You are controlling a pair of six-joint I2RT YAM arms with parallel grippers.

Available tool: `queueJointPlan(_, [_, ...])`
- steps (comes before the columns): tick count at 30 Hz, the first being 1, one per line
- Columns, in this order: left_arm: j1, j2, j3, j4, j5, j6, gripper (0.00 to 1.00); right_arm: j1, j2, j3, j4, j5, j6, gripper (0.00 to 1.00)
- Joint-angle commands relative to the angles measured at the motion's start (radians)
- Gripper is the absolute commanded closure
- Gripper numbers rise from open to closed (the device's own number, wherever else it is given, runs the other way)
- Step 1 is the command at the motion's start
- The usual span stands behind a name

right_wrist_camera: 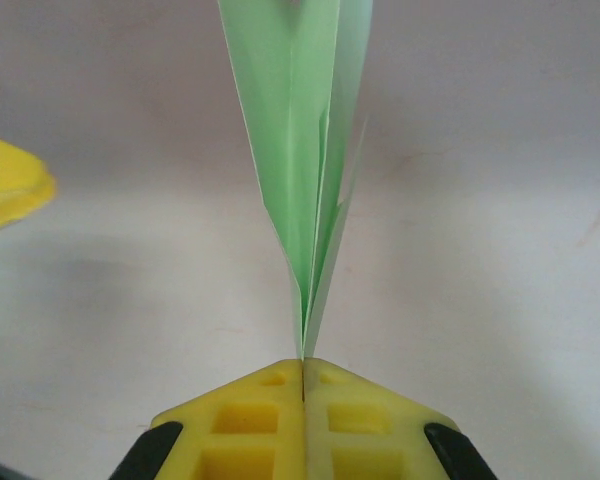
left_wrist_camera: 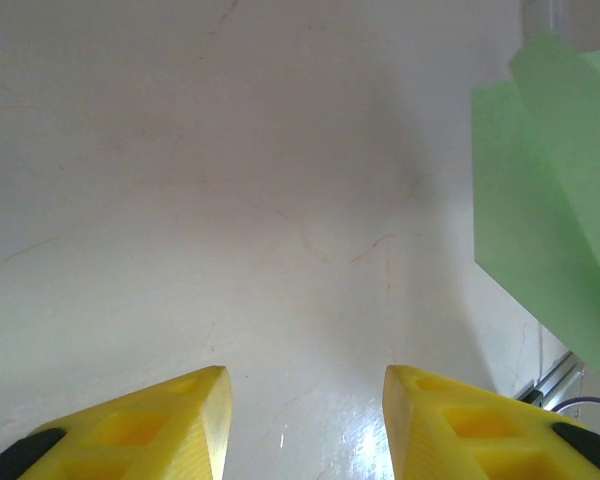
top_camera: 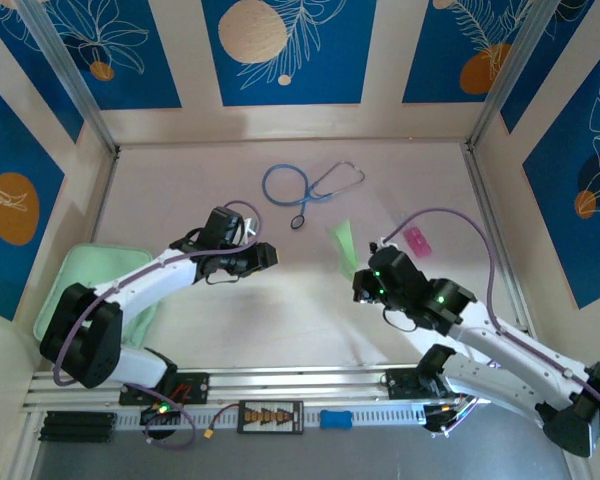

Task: Fold a paper plane with a square sheet of paper (pick it up from the middle)
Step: Turn over the square sheet of paper at the center of the table.

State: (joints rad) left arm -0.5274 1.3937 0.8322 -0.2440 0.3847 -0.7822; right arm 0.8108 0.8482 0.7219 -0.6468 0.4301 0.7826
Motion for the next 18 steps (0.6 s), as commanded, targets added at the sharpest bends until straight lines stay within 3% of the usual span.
queueJointPlan(1, [0.007, -0.03, 0.017, -0.043, -0.035, 0.022, 0.55, 0.017, 0.066, 0.068, -0.147, 0.105, -0.066, 0.95])
queueJointPlan(18, [0.019, -0.086, 0.019, -0.113, -0.134, 0.029, 0.54, 0.148, 0.353, 0.261, -0.374, 0.389, -0.11, 0.94])
